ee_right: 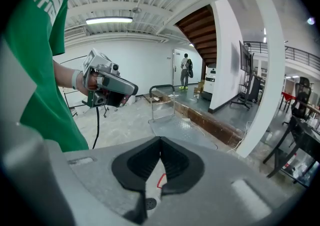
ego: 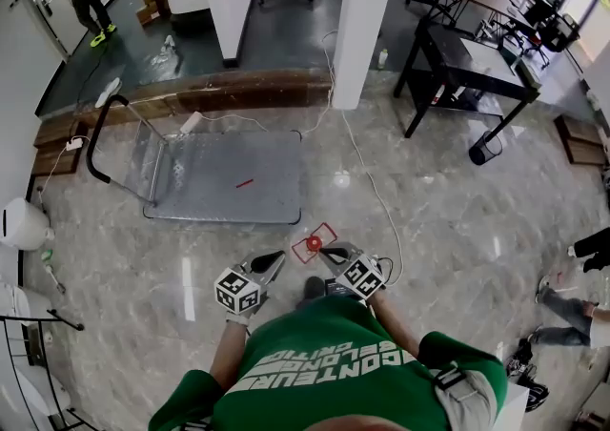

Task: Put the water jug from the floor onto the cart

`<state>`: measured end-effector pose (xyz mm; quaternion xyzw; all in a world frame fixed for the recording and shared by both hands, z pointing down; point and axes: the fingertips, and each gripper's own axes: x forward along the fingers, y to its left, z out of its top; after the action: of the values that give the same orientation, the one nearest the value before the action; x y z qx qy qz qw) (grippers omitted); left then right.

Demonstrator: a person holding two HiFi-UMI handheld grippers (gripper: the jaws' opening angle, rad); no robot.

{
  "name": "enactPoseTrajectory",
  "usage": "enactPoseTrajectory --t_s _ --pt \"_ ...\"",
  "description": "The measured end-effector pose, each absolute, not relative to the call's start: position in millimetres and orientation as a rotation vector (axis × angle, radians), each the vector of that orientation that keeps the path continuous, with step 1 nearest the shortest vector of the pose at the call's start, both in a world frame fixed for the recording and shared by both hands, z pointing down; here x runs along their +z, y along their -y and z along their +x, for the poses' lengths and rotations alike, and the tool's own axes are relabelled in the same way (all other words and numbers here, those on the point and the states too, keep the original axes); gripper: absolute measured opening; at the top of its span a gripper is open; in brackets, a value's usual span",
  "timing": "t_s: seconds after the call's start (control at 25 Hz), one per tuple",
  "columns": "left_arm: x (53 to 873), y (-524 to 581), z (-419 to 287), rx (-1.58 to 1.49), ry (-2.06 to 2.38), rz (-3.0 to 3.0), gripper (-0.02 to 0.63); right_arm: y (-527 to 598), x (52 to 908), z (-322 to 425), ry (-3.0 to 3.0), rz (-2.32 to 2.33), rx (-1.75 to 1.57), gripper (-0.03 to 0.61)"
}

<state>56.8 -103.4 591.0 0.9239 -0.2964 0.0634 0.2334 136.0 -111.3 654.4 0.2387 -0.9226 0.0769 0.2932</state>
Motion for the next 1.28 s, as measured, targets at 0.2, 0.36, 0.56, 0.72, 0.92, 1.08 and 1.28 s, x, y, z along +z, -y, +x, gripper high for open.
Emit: enactPoseTrajectory --t_s 0.2,0.36,0.56,0.72,0.92,1.08,1.28 --pt "591 118 68 0.169 0.836 2.532 0.009 127 653 144 2.463 0.596 0.183 -0.008" --pt "592 126 78 0.160 0.847 2.532 0.009 140 651 153 2.468 0.588 0.161 -0.008" --pt "593 128 91 0.158 0.849 2.534 0.009 146 651 164 2.471 0.583 0.145 -0.008" --pt "596 123 101 0.166 0.839 2.531 0.009 142 656 173 2.469 0.587 0.158 -0.008" --pt "601 114 111 0.184 0.813 2.522 0.009 132 659 180 2.479 0.597 0.182 -0.008" --pt "601 110 122 0.196 0.776 2.530 0.009 122 667 196 2.447 0.624 0.203 -0.008" --pt "604 101 135 0.213 0.719 2.532 0.009 109 670 211 2.432 0.674 0.249 -0.008"
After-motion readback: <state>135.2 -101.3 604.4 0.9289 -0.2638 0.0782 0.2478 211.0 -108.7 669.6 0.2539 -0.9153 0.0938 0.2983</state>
